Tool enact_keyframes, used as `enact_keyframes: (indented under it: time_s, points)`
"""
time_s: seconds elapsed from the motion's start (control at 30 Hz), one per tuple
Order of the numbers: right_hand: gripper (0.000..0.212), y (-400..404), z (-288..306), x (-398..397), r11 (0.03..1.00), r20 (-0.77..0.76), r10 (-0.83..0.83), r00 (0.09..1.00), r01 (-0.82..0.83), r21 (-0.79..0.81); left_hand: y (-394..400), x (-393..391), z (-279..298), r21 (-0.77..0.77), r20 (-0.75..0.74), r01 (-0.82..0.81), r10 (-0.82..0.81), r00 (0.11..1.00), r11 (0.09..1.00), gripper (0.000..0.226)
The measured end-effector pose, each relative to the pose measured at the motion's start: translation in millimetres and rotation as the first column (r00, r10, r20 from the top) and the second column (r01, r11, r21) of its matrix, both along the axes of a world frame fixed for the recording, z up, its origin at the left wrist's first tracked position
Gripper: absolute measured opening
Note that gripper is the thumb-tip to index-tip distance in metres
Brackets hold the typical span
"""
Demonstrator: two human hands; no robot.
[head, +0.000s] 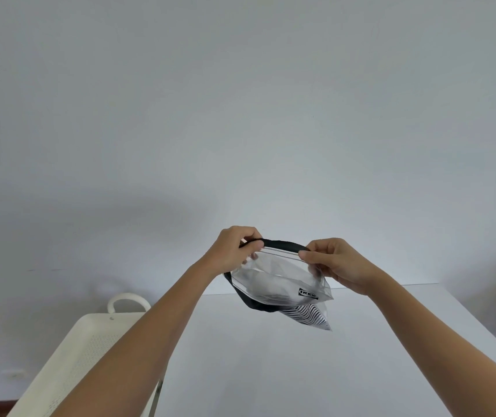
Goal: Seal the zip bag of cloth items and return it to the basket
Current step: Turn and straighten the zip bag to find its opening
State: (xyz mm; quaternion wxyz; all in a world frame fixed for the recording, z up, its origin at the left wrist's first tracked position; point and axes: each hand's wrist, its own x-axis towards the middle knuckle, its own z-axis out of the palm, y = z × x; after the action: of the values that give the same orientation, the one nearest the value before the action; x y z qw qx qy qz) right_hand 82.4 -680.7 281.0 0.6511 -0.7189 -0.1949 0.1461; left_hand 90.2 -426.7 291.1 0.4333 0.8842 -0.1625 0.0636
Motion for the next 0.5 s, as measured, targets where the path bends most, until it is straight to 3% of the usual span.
enact_keyframes:
  time_s: [0.13,0.27,0.5]
  points:
    - [0.019,3.6,2.8,-2.2,0.999,0.065,0.025,0.998,-0.024,-0.022,-10.7,-4.8,-0.8,0.059,-0.102,0.151,-0.144,0.984,0.987,0.011]
    - [0.015,11.3,6.4,-3.7,0.995,0.120,0.031,0.992,-0.019,-0.097,-14.9,-4.4,-1.0,0.087,-0.087,0.142,-0.135,0.987,0.986,0.007]
    - [0.014,12.5,4.9,-2.0,0.975,0.203,-0.098,0.974,0.135,-0.174,-14.7,-3.5,3.1,0.136,-0.012,0.081,-0.080,0.997,0.987,0.006]
